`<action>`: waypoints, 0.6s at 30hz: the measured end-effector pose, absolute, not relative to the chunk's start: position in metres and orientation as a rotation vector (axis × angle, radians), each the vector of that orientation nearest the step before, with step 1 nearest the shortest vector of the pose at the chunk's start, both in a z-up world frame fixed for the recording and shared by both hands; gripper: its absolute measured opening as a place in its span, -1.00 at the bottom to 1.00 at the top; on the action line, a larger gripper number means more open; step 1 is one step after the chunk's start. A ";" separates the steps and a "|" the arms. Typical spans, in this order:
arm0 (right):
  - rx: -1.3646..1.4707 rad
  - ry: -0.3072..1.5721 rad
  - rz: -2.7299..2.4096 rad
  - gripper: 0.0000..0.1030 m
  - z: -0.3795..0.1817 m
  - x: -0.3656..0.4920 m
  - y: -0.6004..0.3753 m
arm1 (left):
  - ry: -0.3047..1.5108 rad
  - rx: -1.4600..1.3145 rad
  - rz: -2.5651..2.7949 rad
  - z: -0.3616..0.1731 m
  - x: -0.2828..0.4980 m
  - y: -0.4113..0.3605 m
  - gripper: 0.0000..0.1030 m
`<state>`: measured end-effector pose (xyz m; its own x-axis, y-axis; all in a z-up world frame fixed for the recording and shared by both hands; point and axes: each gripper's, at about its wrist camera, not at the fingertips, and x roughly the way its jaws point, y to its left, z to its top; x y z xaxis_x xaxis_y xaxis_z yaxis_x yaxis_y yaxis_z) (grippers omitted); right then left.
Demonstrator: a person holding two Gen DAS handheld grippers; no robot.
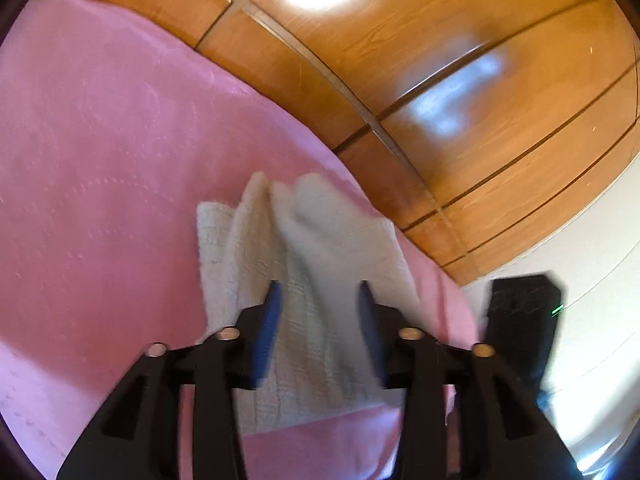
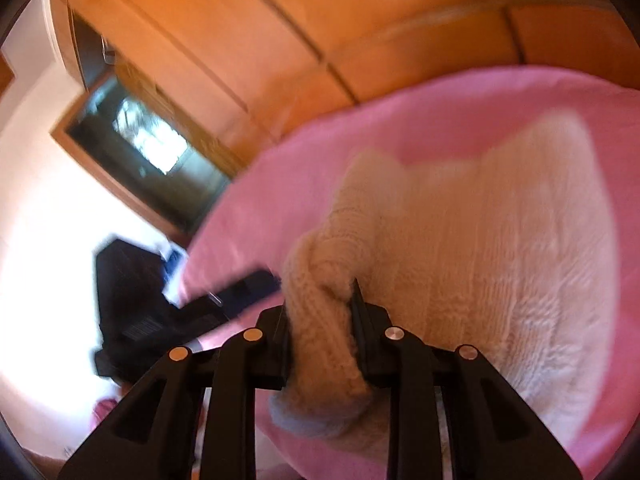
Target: Fold small clothes
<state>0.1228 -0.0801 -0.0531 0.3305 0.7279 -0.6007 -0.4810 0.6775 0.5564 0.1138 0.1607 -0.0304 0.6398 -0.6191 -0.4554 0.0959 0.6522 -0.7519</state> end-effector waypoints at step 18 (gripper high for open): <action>0.199 0.764 0.780 0.33 -0.046 0.058 -0.150 | 0.999 -0.793 -0.530 -0.049 0.160 0.111 0.43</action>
